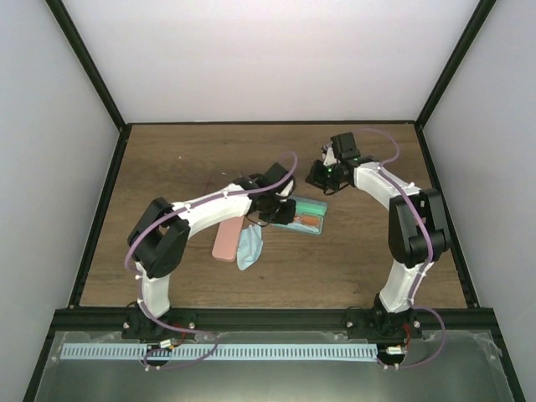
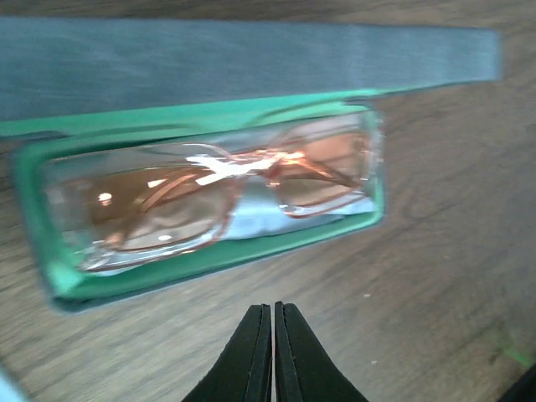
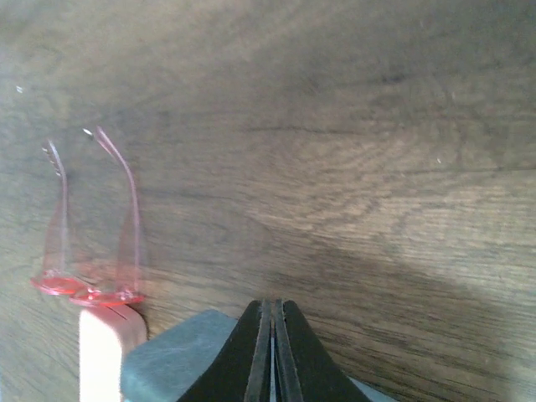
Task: Organize the sunglasses
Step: Adjust the sunglasses case at the center of the board.
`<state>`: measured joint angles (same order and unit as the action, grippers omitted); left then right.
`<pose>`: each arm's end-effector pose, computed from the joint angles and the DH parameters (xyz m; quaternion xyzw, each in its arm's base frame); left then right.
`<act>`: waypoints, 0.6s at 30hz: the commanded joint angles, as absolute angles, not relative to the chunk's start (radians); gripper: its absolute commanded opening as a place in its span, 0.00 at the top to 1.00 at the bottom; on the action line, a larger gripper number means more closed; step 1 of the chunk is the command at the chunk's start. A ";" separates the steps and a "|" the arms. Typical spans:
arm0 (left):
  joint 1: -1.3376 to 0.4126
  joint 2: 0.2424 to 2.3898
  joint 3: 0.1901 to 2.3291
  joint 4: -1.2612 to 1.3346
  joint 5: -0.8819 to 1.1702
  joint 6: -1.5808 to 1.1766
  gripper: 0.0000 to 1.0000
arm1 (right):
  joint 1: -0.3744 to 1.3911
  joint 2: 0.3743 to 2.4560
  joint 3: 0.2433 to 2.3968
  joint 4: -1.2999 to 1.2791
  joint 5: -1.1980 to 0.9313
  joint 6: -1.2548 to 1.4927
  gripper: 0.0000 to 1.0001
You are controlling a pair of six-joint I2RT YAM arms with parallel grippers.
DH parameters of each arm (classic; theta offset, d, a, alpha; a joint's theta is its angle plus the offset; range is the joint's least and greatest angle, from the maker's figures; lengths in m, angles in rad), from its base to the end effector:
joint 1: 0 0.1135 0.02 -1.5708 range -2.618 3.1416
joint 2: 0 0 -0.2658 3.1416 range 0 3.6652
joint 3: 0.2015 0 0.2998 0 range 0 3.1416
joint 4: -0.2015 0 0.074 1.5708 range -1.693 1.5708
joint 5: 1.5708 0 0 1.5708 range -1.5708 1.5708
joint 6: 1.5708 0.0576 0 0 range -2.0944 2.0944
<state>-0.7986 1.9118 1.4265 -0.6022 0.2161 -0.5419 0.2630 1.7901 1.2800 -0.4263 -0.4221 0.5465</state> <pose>0.3102 -0.3362 0.1647 0.1492 0.9540 -0.2298 0.1214 0.4173 0.1368 0.1800 0.0666 0.9289 0.3031 0.2020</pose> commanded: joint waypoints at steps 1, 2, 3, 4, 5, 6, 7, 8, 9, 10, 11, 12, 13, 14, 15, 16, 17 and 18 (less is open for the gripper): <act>-0.844 1.952 1.431 -0.516 0.298 -0.521 0.96 | 0.254 1.808 1.326 -0.468 -0.468 0.494 0.97; -0.854 1.958 1.428 -0.515 0.306 -0.518 0.96 | 0.254 1.808 1.327 -0.471 -0.473 0.492 0.97; -0.863 1.962 1.423 -0.518 0.310 -0.517 0.96 | 0.254 1.809 1.326 -0.474 -0.482 0.490 0.97; -0.872 1.964 1.413 -0.516 0.311 -0.520 0.96 | 0.255 1.810 1.325 -0.475 -0.489 0.489 0.97; -0.879 1.964 1.398 -0.513 0.310 -0.525 0.96 | 0.254 1.809 1.322 -0.471 -0.497 0.487 0.97; -0.884 1.964 1.381 -0.507 0.305 -0.535 0.96 | 0.253 1.806 1.317 -0.468 -0.510 0.486 0.97; -0.887 1.961 1.362 -0.497 0.297 -0.549 0.96 | 0.253 1.806 1.312 -0.463 -0.519 0.484 0.97; -0.888 1.960 1.337 -0.482 0.287 -0.563 0.96 | 0.253 1.805 1.308 -0.461 -0.525 0.483 0.97; -0.888 1.958 1.322 -0.469 0.273 -0.576 0.96 | 0.254 1.803 1.301 -0.459 -0.529 0.481 0.97; -0.888 1.958 1.314 -0.455 0.255 -0.585 0.96 | 0.253 1.801 1.291 -0.458 -0.532 0.480 0.97; -0.889 1.965 1.311 -0.437 0.247 -0.589 0.96 | 0.254 1.796 1.283 -0.456 -0.532 0.479 0.97; -0.890 1.975 1.316 -0.423 0.240 -0.591 0.96 | 0.254 1.792 1.272 -0.453 -0.536 0.478 0.97; -0.890 1.990 1.327 -0.417 0.229 -0.592 0.96 | 0.254 1.789 1.261 -0.449 -0.541 0.475 0.97; -0.890 2.007 1.344 -0.421 0.220 -0.588 0.96 | 0.253 1.788 1.254 -0.448 -0.549 0.473 0.97; -0.890 2.028 1.363 -0.431 0.208 -0.584 0.96 | 0.254 1.788 1.247 -0.449 -0.557 0.467 0.97; -0.889 2.046 1.379 -0.444 0.201 -0.582 0.96 | 0.254 1.789 1.243 -0.452 -0.565 0.463 0.97; -0.889 2.060 1.387 -0.447 0.200 -0.581 0.96 | 0.255 1.787 1.237 -0.454 -0.569 0.457 0.97; -0.890 2.072 1.390 -0.448 0.199 -0.583 0.96 | 0.255 1.783 1.229 -0.454 -0.572 0.456 0.97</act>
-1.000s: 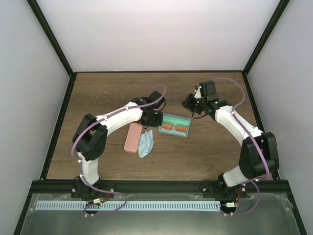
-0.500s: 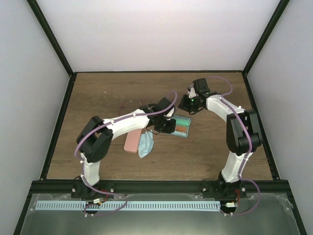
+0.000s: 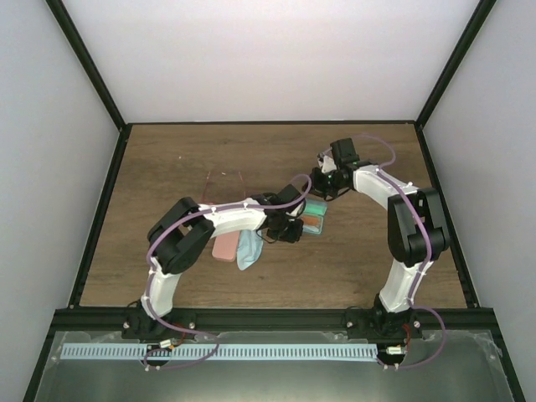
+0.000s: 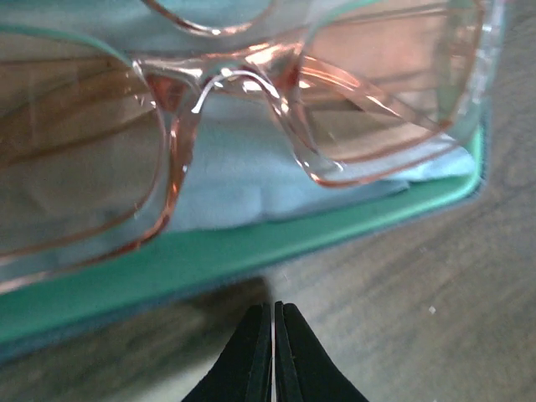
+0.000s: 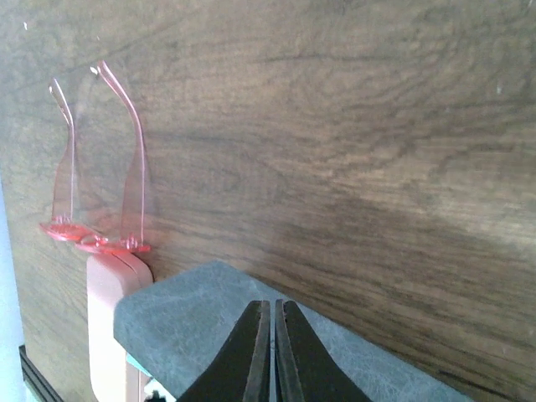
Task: Organize the sunglasses
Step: Adjust the sunglasses case at the center of the board.
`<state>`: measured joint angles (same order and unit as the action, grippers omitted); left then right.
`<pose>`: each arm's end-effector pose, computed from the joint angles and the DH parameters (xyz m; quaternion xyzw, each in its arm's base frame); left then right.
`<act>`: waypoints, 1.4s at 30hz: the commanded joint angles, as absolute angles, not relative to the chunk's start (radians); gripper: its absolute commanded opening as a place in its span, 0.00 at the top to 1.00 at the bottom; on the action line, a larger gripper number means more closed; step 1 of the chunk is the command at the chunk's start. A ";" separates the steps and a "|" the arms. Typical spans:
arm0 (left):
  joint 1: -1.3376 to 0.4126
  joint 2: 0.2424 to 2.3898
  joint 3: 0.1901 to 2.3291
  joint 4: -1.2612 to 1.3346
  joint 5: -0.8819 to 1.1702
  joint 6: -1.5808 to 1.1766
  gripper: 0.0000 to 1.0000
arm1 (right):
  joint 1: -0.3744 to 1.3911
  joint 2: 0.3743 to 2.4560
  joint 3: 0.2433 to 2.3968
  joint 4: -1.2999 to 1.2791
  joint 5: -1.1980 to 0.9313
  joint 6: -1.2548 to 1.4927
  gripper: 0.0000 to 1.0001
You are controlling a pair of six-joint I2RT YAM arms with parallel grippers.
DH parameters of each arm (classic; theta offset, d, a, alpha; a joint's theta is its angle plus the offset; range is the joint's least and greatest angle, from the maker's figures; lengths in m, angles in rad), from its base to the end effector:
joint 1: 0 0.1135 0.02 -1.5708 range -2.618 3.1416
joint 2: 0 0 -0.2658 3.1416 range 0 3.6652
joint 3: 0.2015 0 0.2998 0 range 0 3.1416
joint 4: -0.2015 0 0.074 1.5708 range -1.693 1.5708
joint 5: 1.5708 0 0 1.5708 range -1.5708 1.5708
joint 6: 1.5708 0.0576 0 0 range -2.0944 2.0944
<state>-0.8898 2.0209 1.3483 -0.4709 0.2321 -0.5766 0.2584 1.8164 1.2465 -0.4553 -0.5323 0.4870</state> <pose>0.2772 -0.3632 0.0984 0.1756 0.9550 -0.2250 0.0808 0.4068 0.1377 0.1577 0.0356 0.9311 0.3306 0.1499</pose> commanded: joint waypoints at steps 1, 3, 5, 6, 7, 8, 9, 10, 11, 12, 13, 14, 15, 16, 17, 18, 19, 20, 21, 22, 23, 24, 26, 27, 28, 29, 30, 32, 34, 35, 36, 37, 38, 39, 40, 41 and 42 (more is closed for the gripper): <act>-0.890 2.080 1.389 -0.450 0.199 -0.588 0.96 | 0.255 1.778 1.222 -0.454 -0.573 0.454 0.97; -0.890 2.092 1.384 -0.459 0.187 -0.600 0.96 | 0.256 1.763 1.202 -0.450 -0.585 0.452 0.97; -0.890 2.101 1.379 -0.469 0.175 -0.607 0.96 | 0.258 1.745 1.178 -0.443 -0.588 0.455 0.97; -0.890 2.107 1.378 -0.474 0.172 -0.611 0.96 | 0.261 1.736 1.168 -0.441 -0.584 0.459 0.97; -0.890 2.108 1.376 -0.477 0.170 -0.612 0.96 | 0.263 1.727 1.157 -0.439 -0.581 0.460 0.97; -0.890 2.110 1.374 -0.481 0.167 -0.615 0.96 | 0.266 1.714 1.144 -0.437 -0.578 0.461 0.97; -0.889 2.108 1.371 -0.481 0.165 -0.618 0.96 | 0.269 1.704 1.136 -0.436 -0.574 0.463 0.97; -0.890 2.107 1.369 -0.480 0.164 -0.618 0.96 | 0.274 1.692 1.126 -0.433 -0.568 0.465 0.97; -0.890 2.108 1.370 -0.479 0.163 -0.618 0.96 | 0.278 1.682 1.118 -0.435 -0.563 0.467 0.97; -0.890 2.110 1.372 -0.481 0.161 -0.618 0.96 | 0.283 1.674 1.110 -0.438 -0.559 0.469 0.97; -0.889 2.113 1.376 -0.481 0.162 -0.618 0.96 | 0.287 1.669 1.102 -0.442 -0.554 0.470 0.97; -0.890 2.116 1.378 -0.481 0.162 -0.618 0.96 | 0.292 1.664 1.093 -0.443 -0.551 0.471 0.97; -0.890 2.117 1.382 -0.481 0.159 -0.619 0.96 | 0.297 1.662 1.081 -0.447 -0.542 0.473 0.97; -0.890 2.115 1.382 -0.481 0.154 -0.621 0.96 | 0.303 1.657 1.067 -0.447 -0.536 0.477 0.97; -0.890 2.110 1.380 -0.480 0.146 -0.623 0.96 | 0.308 1.654 1.051 -0.442 -0.536 0.480 0.97; -0.890 2.096 1.372 -0.477 0.135 -0.626 0.96 | 0.313 1.649 1.035 -0.434 -0.536 0.487 0.97; -0.890 2.080 1.358 -0.465 0.120 -0.630 0.96 | 0.318 1.647 1.020 -0.429 -0.536 0.494 0.97; -0.890 2.053 1.335 -0.447 0.105 -0.637 0.96 | 0.321 1.644 1.004 -0.420 -0.541 0.497 0.97; -0.890 2.027 1.308 -0.425 0.088 -0.646 0.96 | 0.326 1.642 0.992 -0.414 -0.542 0.502 0.97; -0.890 2.005 1.285 -0.408 0.074 -0.655 0.96 | 0.330 1.641 0.983 -0.409 -0.540 0.505 0.97; -0.890 1.986 1.262 -0.396 0.054 -0.665 0.96 | 0.334 1.640 0.976 -0.405 -0.539 0.508 0.97; -0.890 1.968 1.236 -0.377 0.032 -0.679 0.96 | 0.336 1.638 0.970 -0.404 -0.535 0.513 0.97; -0.890 1.917 1.149 -0.314 -0.004 -0.692 0.96 | 0.336 1.628 0.962 -0.393 -0.530 0.526 0.97; -0.889 1.886 1.112 -0.284 -0.019 -0.714 0.96 | 0.336 1.623 0.962 -0.390 -0.526 0.533 0.97; -0.890 1.859 1.076 -0.260 -0.032 -0.729 0.96 | 0.337 1.619 0.964 -0.389 -0.527 0.537 0.97; -0.890 1.834 1.044 -0.242 -0.049 -0.742 0.96 | 0.336 1.616 0.969 -0.390 -0.529 0.540 0.97; -0.894 1.799 1.015 -0.228 -0.068 -0.758 0.96 | 0.337 1.613 0.975 -0.390 -0.532 0.541 0.97; -0.895 1.751 0.958 -0.198 -0.084 -0.798 0.96 | 0.336 1.609 0.985 -0.392 -0.538 0.543 0.97; -0.896 1.720 0.932 -0.197 -0.091 -0.828 0.96 | 0.337 1.611 0.996 -0.399 -0.537 0.537 0.97; -0.896 1.716 0.934 -0.214 -0.095 -0.841 0.96 | 0.337 1.612 1.000 -0.402 -0.539 0.531 0.97; -0.896 1.715 0.939 -0.229 -0.097 -0.849 0.96 | 0.337 1.615 1.005 -0.407 -0.536 0.526 0.97; -0.896 1.715 0.944 -0.238 -0.095 -0.855 0.96 | 0.337 1.615 1.007 -0.409 -0.535 0.523 0.97; -0.897 1.714 0.950 -0.246 -0.096 -0.861 0.96 | 0.337 1.615 1.008 -0.410 -0.535 0.519 0.97; -0.895 1.719 0.958 -0.250 -0.095 -0.864 0.96 | 0.337 1.614 1.008 -0.411 -0.534 0.519 0.97; -0.895 1.728 0.968 -0.254 -0.094 -0.865 0.96 | 0.337 1.614 1.006 -0.414 -0.534 0.518 0.97; -0.896 1.742 0.983 -0.257 -0.091 -0.866 0.96 | 0.337 1.614 1.003 -0.416 -0.534 0.519 0.97; -0.896 1.759 0.996 -0.258 -0.082 -0.870 0.96 | 0.337 1.613 0.999 -0.418 -0.535 0.520 0.97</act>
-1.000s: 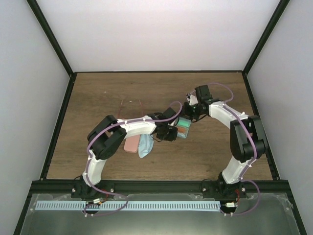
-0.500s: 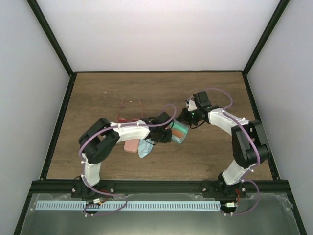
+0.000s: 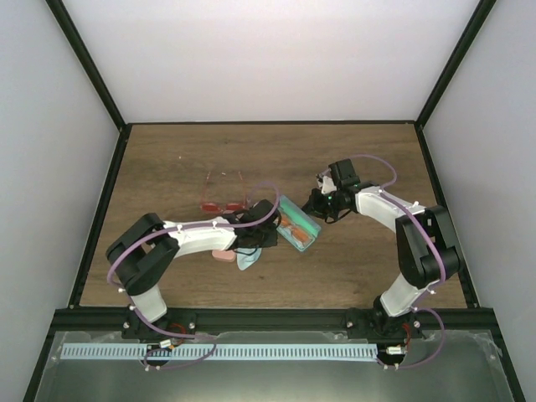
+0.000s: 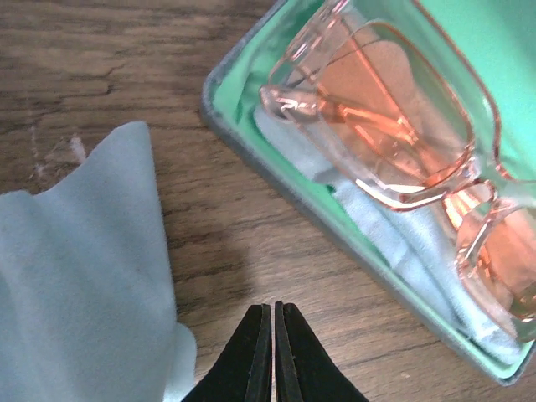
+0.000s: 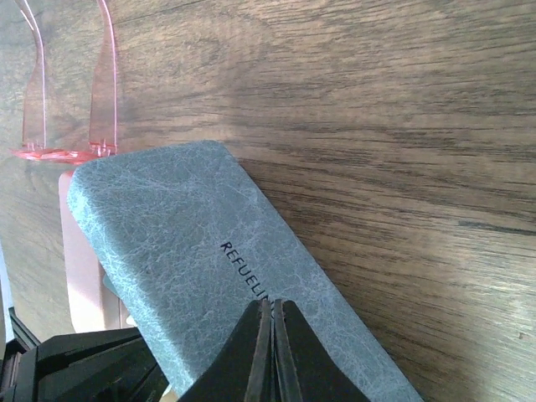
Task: Organize the sunglasses
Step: Adjust the sunglasses case at the center of the board, then close the sunglasses case at the center of the board.
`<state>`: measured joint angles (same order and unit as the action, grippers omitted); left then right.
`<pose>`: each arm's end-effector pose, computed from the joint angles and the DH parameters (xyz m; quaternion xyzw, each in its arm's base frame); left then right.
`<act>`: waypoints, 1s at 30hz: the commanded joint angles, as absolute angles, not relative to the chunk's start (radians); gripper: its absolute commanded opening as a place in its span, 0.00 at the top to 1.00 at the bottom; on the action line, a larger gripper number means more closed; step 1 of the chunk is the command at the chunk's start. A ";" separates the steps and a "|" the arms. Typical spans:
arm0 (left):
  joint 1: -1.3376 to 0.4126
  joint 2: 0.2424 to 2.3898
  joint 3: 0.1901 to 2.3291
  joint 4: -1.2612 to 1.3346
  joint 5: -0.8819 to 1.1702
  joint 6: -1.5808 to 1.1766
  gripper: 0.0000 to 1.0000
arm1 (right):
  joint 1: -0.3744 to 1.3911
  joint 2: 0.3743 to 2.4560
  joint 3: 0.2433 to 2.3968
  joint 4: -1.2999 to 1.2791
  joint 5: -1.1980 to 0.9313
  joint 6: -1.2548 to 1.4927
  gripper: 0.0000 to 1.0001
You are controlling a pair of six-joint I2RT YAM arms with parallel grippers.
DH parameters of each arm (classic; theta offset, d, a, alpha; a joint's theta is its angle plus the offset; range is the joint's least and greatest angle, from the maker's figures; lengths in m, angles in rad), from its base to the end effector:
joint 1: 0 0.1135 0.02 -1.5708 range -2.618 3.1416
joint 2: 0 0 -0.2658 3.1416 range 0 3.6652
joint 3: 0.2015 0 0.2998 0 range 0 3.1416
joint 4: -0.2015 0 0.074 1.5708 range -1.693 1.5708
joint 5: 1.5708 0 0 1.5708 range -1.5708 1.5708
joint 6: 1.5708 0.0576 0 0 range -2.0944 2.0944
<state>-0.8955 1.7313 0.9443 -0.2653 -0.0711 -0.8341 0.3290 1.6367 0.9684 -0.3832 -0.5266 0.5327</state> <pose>0.2392 -0.2921 0.0960 0.0206 0.9658 -0.1727 0.1924 0.3376 0.1459 0.1363 0.0284 0.9351 0.3321 0.1202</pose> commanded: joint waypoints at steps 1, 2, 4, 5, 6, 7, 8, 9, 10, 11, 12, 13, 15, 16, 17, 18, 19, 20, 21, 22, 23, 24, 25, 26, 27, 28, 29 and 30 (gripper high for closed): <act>-0.896 1.779 1.013 -0.261 -0.076 -0.875 0.96 | 0.338 1.609 0.993 -0.418 -0.536 0.522 0.97; -0.896 1.801 1.028 -0.263 -0.065 -0.884 0.96 | 0.339 1.602 0.986 -0.417 -0.539 0.522 0.97; -0.895 1.838 1.046 -0.271 -0.048 -0.900 0.96 | 0.340 1.588 0.974 -0.417 -0.544 0.522 0.97; -0.895 1.848 1.044 -0.266 -0.041 -0.909 0.96 | 0.342 1.581 0.966 -0.417 -0.546 0.522 0.97; -0.894 1.853 1.036 -0.254 -0.033 -0.916 0.96 | 0.343 1.575 0.962 -0.417 -0.549 0.522 0.97; -0.893 1.856 1.027 -0.241 -0.027 -0.922 0.96 | 0.344 1.570 0.957 -0.418 -0.549 0.522 0.97; -0.893 1.858 1.025 -0.234 -0.022 -0.931 0.96 | 0.347 1.564 0.953 -0.420 -0.552 0.525 0.97; -0.891 1.865 1.027 -0.233 -0.017 -0.935 0.96 | 0.349 1.558 0.947 -0.420 -0.554 0.527 0.97; -0.891 1.871 1.029 -0.235 -0.014 -0.937 0.96 | 0.352 1.552 0.942 -0.418 -0.553 0.528 0.97; -0.889 1.877 1.032 -0.237 -0.013 -0.940 0.96 | 0.354 1.546 0.936 -0.415 -0.553 0.528 0.97; -0.888 1.879 1.032 -0.236 -0.011 -0.942 0.96 | 0.354 1.546 0.933 -0.416 -0.554 0.529 0.97; -0.886 1.879 1.029 -0.230 -0.012 -0.944 0.96 | 0.354 1.546 0.928 -0.417 -0.554 0.529 0.97; -0.884 1.878 1.026 -0.225 -0.016 -0.949 0.96 | 0.355 1.541 0.913 -0.411 -0.561 0.531 0.97; -0.882 1.879 1.025 -0.227 -0.019 -0.951 0.96 | 0.357 1.537 0.903 -0.405 -0.565 0.533 0.97; -0.880 1.879 1.025 -0.227 -0.021 -0.955 0.96 | 0.359 1.535 0.898 -0.404 -0.567 0.536 0.97; -0.879 1.877 1.024 -0.228 -0.023 -0.958 0.96 | 0.364 1.533 0.891 -0.403 -0.568 0.536 0.97; -0.879 1.875 1.022 -0.228 -0.025 -0.959 0.96 | 0.366 1.531 0.885 -0.403 -0.571 0.536 0.97; -0.878 1.870 1.017 -0.226 -0.027 -0.961 0.96 | 0.371 1.529 0.880 -0.401 -0.572 0.536 0.97; -0.877 1.866 1.014 -0.224 -0.029 -0.962 0.96 | 0.376 1.527 0.874 -0.399 -0.574 0.538 0.97; -0.876 1.861 1.010 -0.218 -0.029 -0.962 0.96 | 0.384 1.525 0.869 -0.397 -0.574 0.537 0.97; -0.875 1.856 1.004 -0.211 -0.028 -0.962 0.96 | 0.394 1.527 0.866 -0.397 -0.574 0.538 0.97; -0.873 1.853 0.999 -0.205 -0.027 -0.963 0.96 | 0.404 1.529 0.864 -0.397 -0.574 0.538 0.97; -0.871 1.851 0.995 -0.197 -0.025 -0.962 0.96 | 0.414 1.531 0.863 -0.397 -0.570 0.539 0.97; -0.871 1.847 0.989 -0.192 -0.023 -0.962 0.96 | 0.423 1.529 0.862 -0.398 -0.565 0.543 0.97; -0.870 1.844 0.984 -0.188 -0.023 -0.963 0.96 | 0.431 1.524 0.862 -0.396 -0.556 0.547 0.97; -0.868 1.842 0.982 -0.186 -0.023 -0.962 0.96 | 0.436 1.517 0.862 -0.394 -0.549 0.554 0.97; -0.868 1.839 0.981 -0.186 -0.024 -0.963 0.96 | 0.437 1.510 0.862 -0.392 -0.545 0.560 0.97; -0.867 1.836 0.976 -0.184 -0.026 -0.964 0.96 | 0.437 1.504 0.863 -0.391 -0.543 0.561 0.97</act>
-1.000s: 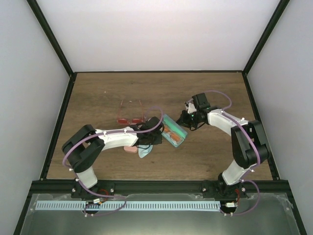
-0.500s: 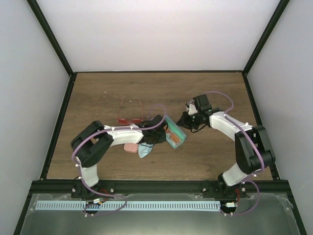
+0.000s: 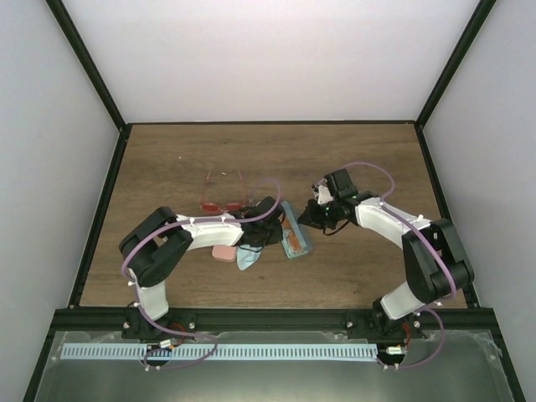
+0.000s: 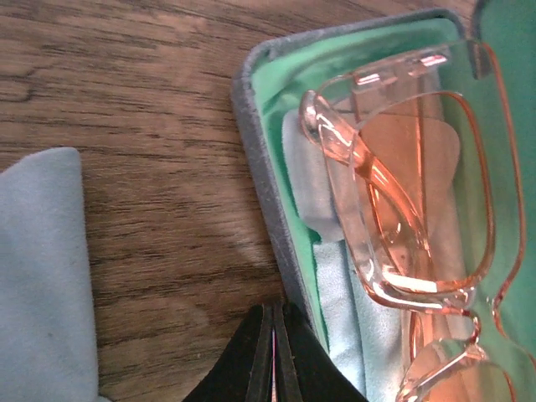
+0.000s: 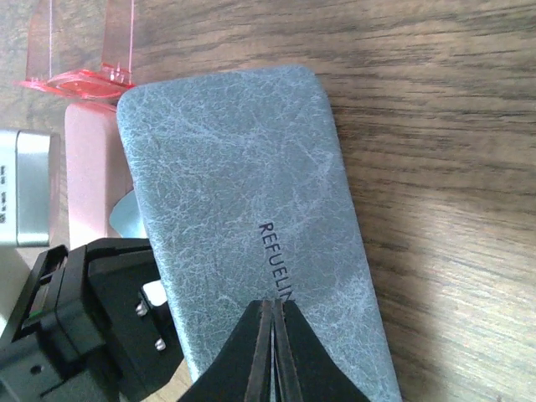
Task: Organize the sunglasses
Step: Close the sunglasses case at the center of the board.
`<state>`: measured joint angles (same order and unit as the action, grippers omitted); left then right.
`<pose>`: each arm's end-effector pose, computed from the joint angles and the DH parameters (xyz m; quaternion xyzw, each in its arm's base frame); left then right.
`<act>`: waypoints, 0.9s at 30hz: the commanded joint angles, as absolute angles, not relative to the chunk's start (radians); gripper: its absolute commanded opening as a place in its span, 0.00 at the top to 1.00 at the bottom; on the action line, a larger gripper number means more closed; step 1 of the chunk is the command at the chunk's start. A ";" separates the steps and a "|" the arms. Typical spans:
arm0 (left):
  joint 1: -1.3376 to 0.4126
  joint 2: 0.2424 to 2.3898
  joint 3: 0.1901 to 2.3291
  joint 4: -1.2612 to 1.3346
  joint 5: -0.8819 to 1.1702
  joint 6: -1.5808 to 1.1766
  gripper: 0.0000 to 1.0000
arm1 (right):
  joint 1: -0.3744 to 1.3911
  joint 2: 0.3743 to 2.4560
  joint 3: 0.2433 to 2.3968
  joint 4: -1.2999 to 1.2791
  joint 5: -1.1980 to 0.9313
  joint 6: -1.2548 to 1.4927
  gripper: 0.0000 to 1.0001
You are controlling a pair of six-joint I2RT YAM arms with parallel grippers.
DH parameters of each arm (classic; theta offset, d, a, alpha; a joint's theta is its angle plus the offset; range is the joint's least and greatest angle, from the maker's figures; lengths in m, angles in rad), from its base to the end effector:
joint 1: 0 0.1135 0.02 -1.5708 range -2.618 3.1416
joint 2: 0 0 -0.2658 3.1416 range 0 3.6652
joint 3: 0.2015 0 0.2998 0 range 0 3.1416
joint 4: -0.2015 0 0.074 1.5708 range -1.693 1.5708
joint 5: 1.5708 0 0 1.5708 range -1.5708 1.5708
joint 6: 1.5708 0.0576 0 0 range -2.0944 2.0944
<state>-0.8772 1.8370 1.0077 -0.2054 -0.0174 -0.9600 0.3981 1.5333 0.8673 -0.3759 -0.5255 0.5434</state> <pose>0.2563 -0.3068 0.0807 -0.0422 0.9633 -0.2054 0.1674 0.3027 0.1587 0.1379 0.0000 0.9346 0.3379 0.1112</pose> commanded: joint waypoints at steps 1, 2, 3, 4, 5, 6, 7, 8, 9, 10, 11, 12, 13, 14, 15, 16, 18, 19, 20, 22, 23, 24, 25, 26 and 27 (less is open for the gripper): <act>-0.866 1.832 0.971 -0.182 -0.026 -0.966 0.96 | 0.437 1.504 0.865 -0.394 -0.542 0.559 0.97; -0.864 1.826 0.965 -0.179 -0.028 -0.968 0.96 | 0.437 1.509 0.866 -0.400 -0.542 0.556 0.97; -0.862 1.820 0.959 -0.176 -0.032 -0.971 0.96 | 0.438 1.516 0.866 -0.404 -0.543 0.552 0.97; -0.859 1.812 0.952 -0.169 -0.033 -0.974 0.96 | 0.437 1.522 0.861 -0.404 -0.548 0.550 0.97; -0.858 1.807 0.945 -0.166 -0.033 -0.975 0.96 | 0.438 1.526 0.855 -0.399 -0.553 0.549 0.97; -0.855 1.805 0.942 -0.161 -0.028 -0.976 0.96 | 0.439 1.526 0.850 -0.395 -0.553 0.548 0.97; -0.855 1.808 0.940 -0.160 -0.023 -0.976 0.96 | 0.440 1.526 0.846 -0.392 -0.556 0.549 0.97; -0.854 1.810 0.939 -0.159 -0.020 -0.976 0.96 | 0.440 1.527 0.845 -0.391 -0.558 0.546 0.97; -0.854 1.811 0.938 -0.155 -0.016 -0.976 0.96 | 0.442 1.530 0.848 -0.391 -0.559 0.545 0.97; -0.854 1.813 0.937 -0.151 -0.014 -0.976 0.96 | 0.445 1.535 0.851 -0.393 -0.562 0.543 0.97; -0.854 1.813 0.937 -0.150 -0.013 -0.976 0.96 | 0.449 1.541 0.857 -0.394 -0.563 0.540 0.97; -0.853 1.813 0.937 -0.148 -0.012 -0.976 0.96 | 0.453 1.547 0.864 -0.397 -0.562 0.538 0.97; -0.852 1.813 0.937 -0.145 -0.010 -0.975 0.96 | 0.458 1.553 0.872 -0.402 -0.560 0.535 0.97; -0.852 1.815 0.937 -0.142 -0.009 -0.973 0.96 | 0.465 1.558 0.879 -0.406 -0.558 0.530 0.97; -0.853 1.813 0.936 -0.140 -0.009 -0.973 0.96 | 0.471 1.562 0.887 -0.408 -0.556 0.530 0.97; -0.853 1.812 0.936 -0.138 -0.009 -0.971 0.96 | 0.476 1.568 0.893 -0.408 -0.556 0.529 0.97; -0.851 1.809 0.935 -0.140 -0.011 -0.970 0.96 | 0.484 1.579 0.900 -0.406 -0.557 0.532 0.97; -0.851 1.807 0.931 -0.138 -0.012 -0.970 0.95 | 0.487 1.585 0.900 -0.404 -0.557 0.531 0.97; -0.850 1.803 0.928 -0.139 -0.013 -0.971 0.95 | 0.492 1.593 0.899 -0.403 -0.558 0.532 0.97; -0.848 1.794 0.917 -0.136 -0.015 -0.972 0.95 | 0.500 1.604 0.897 -0.398 -0.557 0.535 0.97; -0.846 1.789 0.911 -0.132 -0.014 -0.974 0.95 | 0.506 1.608 0.896 -0.395 -0.557 0.537 0.97; -0.845 1.785 0.906 -0.132 -0.013 -0.975 0.95 | 0.510 1.613 0.897 -0.392 -0.558 0.538 0.97; -0.842 1.780 0.901 -0.136 -0.014 -0.977 0.95 | 0.512 1.620 0.897 -0.390 -0.561 0.539 0.97; -0.841 1.773 0.894 -0.138 -0.017 -0.978 0.95 | 0.513 1.628 0.896 -0.388 -0.564 0.539 0.97; -0.839 1.764 0.886 -0.136 -0.020 -0.981 0.95 | 0.512 1.635 0.897 -0.389 -0.565 0.537 0.97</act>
